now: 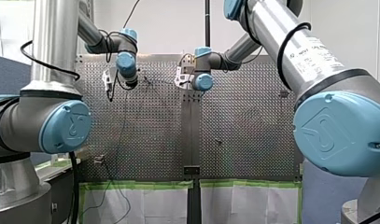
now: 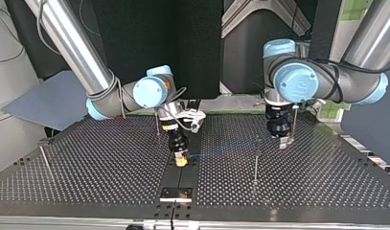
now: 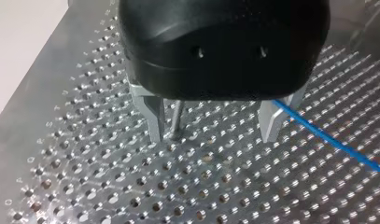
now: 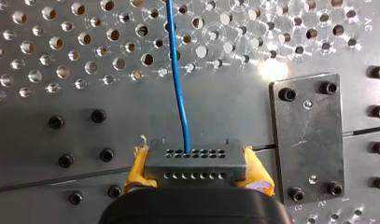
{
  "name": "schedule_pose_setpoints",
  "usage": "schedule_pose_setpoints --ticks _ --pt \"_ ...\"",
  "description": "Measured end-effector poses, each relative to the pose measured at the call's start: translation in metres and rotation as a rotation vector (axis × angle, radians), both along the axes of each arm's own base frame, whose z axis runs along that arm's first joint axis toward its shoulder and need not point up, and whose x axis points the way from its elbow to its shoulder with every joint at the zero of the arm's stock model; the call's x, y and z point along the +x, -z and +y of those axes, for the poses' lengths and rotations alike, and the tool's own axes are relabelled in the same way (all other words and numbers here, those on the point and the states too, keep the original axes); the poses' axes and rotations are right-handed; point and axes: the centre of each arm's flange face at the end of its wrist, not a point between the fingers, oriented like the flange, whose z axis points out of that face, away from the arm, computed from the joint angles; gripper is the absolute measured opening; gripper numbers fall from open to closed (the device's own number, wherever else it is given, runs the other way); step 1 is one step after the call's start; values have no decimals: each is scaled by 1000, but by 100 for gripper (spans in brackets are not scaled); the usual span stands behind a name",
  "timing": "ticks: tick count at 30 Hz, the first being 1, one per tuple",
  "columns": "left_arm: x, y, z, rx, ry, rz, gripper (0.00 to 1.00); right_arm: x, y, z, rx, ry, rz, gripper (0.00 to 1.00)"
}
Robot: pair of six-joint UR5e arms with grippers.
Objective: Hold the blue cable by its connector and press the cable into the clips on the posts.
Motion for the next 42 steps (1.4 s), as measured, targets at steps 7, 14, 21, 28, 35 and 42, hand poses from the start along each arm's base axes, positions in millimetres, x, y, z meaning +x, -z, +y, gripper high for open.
schedule_pose_setpoints --ticks 7,14,21,28,35,42 --pt "-31 17 -4 25 20 95 100 -1 0 0 0 1 3 0" --pt "-46 19 -11 57 67 150 100 -1 0 -1 0 2 0 0" --pt "-46 5 -14 68 108 91 100 -1 0 -1 1 0 -1 0" --pt "-41 3 -13 103 137 69 100 1 1 2 2 -4 1 0" --pt "-47 -8 -15 131 153 47 100 -1 1 -1 3 0 1 0" --pt "-52 -12 -24 125 201 34 100 -1 2 -1 5 0 3 0"
